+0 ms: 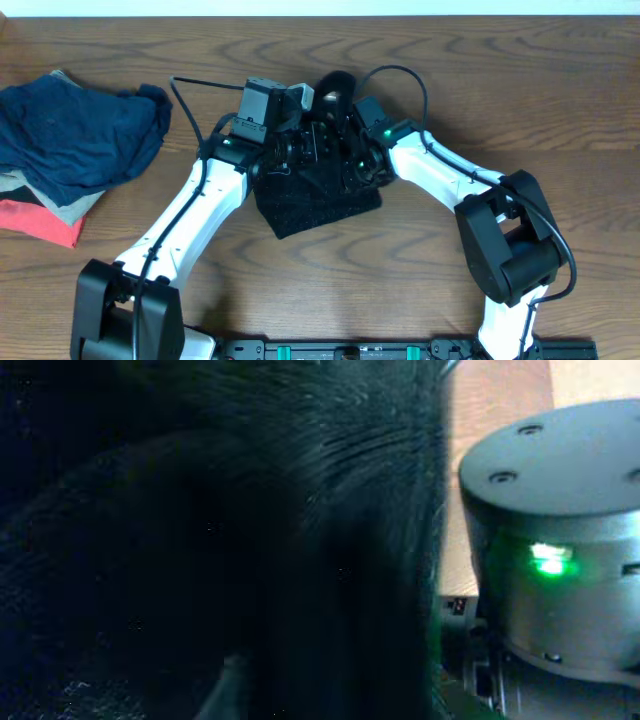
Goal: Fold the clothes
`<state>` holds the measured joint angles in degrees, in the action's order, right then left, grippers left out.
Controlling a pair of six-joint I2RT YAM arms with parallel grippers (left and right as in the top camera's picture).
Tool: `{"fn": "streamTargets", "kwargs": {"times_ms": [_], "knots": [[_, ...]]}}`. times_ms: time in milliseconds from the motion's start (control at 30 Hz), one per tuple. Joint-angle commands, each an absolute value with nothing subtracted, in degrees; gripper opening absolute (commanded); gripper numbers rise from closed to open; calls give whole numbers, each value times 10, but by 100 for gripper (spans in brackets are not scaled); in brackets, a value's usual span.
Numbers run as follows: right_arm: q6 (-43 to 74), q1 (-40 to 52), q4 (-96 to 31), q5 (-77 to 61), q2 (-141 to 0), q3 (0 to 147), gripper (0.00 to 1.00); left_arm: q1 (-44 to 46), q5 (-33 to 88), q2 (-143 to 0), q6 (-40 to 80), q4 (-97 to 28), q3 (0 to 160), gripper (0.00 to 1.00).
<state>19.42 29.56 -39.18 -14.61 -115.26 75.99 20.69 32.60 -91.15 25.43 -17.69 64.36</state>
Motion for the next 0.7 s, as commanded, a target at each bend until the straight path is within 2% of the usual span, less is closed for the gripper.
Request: {"fn": "streamTargets", "kwargs": {"times_ms": [0, 200, 333, 533, 667], "knots": [[211, 258, -451, -70, -1150, 747, 61, 205, 336, -909, 254, -173, 655, 50], [190, 157, -504, -52, -1044, 795, 65, 146, 305, -900, 238, -173, 656, 52], [155, 119, -484, -144, -962, 814, 66, 118, 262, -901, 238, -172, 656, 52], [101, 140, -440, -265, -898, 813, 66, 127, 200, -913, 225, -173, 654, 53], [95, 175, -446, -274, -912, 805, 65, 127, 168, -943, 221, -171, 651, 54]]}}
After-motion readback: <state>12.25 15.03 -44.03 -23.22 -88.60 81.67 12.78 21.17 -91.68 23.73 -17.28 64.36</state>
